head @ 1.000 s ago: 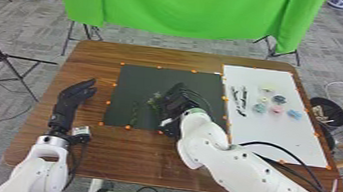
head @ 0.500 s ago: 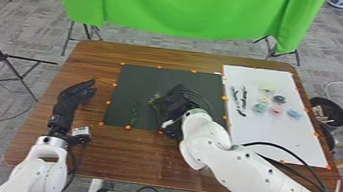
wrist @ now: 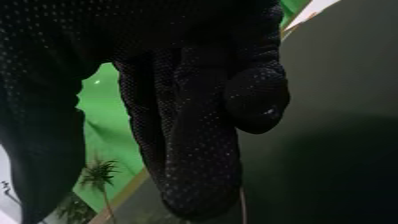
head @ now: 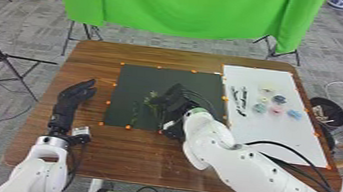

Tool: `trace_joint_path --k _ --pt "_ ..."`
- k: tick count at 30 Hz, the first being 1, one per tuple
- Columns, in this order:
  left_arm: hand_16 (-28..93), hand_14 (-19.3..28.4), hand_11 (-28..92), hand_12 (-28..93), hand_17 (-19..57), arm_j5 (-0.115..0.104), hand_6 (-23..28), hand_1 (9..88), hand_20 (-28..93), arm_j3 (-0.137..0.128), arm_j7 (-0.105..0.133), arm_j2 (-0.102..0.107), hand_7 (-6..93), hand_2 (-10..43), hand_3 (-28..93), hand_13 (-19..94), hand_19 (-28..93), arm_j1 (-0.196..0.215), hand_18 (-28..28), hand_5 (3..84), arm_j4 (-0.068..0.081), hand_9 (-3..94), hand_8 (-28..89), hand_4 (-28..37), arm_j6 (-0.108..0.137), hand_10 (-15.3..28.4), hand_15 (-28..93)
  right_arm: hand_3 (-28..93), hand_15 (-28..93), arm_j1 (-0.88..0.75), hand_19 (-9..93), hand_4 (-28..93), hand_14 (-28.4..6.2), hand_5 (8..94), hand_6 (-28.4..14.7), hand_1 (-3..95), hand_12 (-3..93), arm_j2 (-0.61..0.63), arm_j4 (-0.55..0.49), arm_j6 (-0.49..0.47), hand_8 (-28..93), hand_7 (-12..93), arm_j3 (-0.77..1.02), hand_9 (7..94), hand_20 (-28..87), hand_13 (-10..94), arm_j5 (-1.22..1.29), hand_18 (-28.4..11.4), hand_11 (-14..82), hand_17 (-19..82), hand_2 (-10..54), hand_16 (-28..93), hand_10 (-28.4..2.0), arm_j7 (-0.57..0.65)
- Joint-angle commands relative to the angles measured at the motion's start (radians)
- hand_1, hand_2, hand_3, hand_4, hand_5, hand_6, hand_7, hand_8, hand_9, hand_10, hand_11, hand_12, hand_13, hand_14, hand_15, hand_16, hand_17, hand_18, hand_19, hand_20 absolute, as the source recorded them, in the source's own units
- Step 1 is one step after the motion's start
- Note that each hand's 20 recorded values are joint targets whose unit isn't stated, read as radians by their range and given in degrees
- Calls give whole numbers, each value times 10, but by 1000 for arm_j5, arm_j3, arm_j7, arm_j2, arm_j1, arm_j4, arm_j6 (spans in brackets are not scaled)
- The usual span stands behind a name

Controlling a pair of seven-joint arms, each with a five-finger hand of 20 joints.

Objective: Arrange flowers

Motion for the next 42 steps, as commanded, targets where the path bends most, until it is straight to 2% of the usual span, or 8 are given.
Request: trace_joint_path --k 1,17,21,28,34,38,42 --pt "-14 149 170 93 34 1 -2 201 137 1 -3 -11 157 -74 755 347 32 11 104 442 5 454 -97 -275 -4 128 151 684 385 18 895 -95 -49 665 -10 303 143 21 -13 -31 -90 169 -1 763 289 937 -22 -97 137 655 -95 281 -136 -16" --pt "-14 151 170 93 34 1 -1 203 137 -4 -3 -13 157 -74 753 349 33 16 104 442 1 456 -97 -274 -3 128 152 656 383 21 902 -81 -57 602 -18 260 143 50 -22 -130 -79 139 6 686 292 924 -24 -111 110 632 -95 294 -150 -18" --pt "-15 151 171 94 34 1 -1 203 137 -5 -2 -13 156 -73 753 350 33 17 105 443 1 457 -97 -275 -2 128 153 655 383 19 903 -83 -57 595 -9 259 140 54 -24 -149 -78 136 13 671 293 919 -17 -116 101 623 -95 293 -152 -23" --pt "-14 151 171 93 34 2 -1 204 137 -2 -6 -13 156 -73 752 352 34 14 105 443 3 457 -96 -275 -5 128 154 625 383 20 904 -99 -66 589 -4 175 139 64 -28 -121 -78 121 20 656 294 913 2 -126 88 614 -95 288 -160 -46" --pt "-15 152 172 93 33 2 -2 205 137 -1 -9 -12 156 -72 751 354 35 15 106 443 2 458 -96 -274 -9 127 157 617 385 25 908 -105 -70 582 -8 143 140 76 -29 -120 -74 112 25 656 294 913 18 -133 87 610 -95 285 -164 -51" --pt "-15 153 173 94 32 0 -2 204 137 -1 -9 -13 156 -72 752 354 37 15 107 443 2 458 -97 -273 -9 128 158 612 385 22 908 -109 -71 579 -13 142 140 80 -30 -143 -71 107 18 656 293 911 3 -133 87 609 -95 285 -165 -46" --pt "-15 154 173 95 32 1 -2 204 136 0 -10 -13 157 -72 752 354 38 13 108 442 3 460 -97 -273 -9 129 158 628 385 22 908 -109 -68 573 -15 210 141 85 -28 -215 -69 106 16 654 292 911 -16 -133 88 606 -95 283 -157 -53"
